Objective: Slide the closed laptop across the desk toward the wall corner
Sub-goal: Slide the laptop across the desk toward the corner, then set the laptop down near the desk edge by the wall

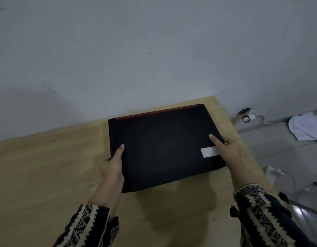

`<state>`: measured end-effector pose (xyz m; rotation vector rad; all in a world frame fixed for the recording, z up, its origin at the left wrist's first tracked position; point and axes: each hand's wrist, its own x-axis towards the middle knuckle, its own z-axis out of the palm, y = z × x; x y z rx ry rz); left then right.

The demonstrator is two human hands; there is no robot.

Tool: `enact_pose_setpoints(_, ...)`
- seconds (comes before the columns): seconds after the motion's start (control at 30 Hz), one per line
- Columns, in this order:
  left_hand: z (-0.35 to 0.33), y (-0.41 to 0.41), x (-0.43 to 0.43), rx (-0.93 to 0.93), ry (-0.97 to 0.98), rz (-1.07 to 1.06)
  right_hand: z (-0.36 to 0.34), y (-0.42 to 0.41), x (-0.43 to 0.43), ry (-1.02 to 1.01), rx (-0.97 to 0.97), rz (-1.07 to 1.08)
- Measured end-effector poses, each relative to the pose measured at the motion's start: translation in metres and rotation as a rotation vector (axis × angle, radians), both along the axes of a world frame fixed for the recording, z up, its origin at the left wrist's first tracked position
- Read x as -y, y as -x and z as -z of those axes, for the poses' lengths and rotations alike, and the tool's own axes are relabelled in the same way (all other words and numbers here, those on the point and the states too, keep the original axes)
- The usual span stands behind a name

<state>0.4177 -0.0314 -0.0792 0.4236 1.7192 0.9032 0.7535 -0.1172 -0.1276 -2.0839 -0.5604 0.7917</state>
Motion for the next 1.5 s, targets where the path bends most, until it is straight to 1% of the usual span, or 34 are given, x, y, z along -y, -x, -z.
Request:
enact_pose_setpoints(0.4,0.031,-0.048,-0.027,-0.012,0.069,0.052,0.028,-0.047,-0.019,0.071,-0.054,0.043)
enact_pose_setpoints(0.7,0.047,-0.072,-0.034,-0.067,0.078,0.034,0.021,-0.067,-0.032,0.088,0.021,0.030)
enact_pose_setpoints(0.83,0.051,-0.078,-0.028,-0.125,0.101,0.037,0.014,-0.069,-0.036,0.116,0.061,0.006)
enact_pose_setpoints(0.97,0.055,-0.082,-0.025,-0.233,0.094,0.026,0.015,-0.068,-0.038,0.181,0.146,0.023)
enact_pose_setpoints(1.2,0.052,-0.086,-0.024,-0.371,0.092,0.058,0.017,-0.068,-0.046,0.288,0.181,0.087)
enact_pose_setpoints(1.33,0.046,-0.085,-0.030,-0.431,0.139,0.061,0.022,-0.065,-0.049,0.294,0.194,0.100)
enact_pose_setpoints(1.5,0.047,-0.089,-0.037,-0.422,0.119,0.079,0.022,-0.065,-0.061,0.307,0.178,0.143)
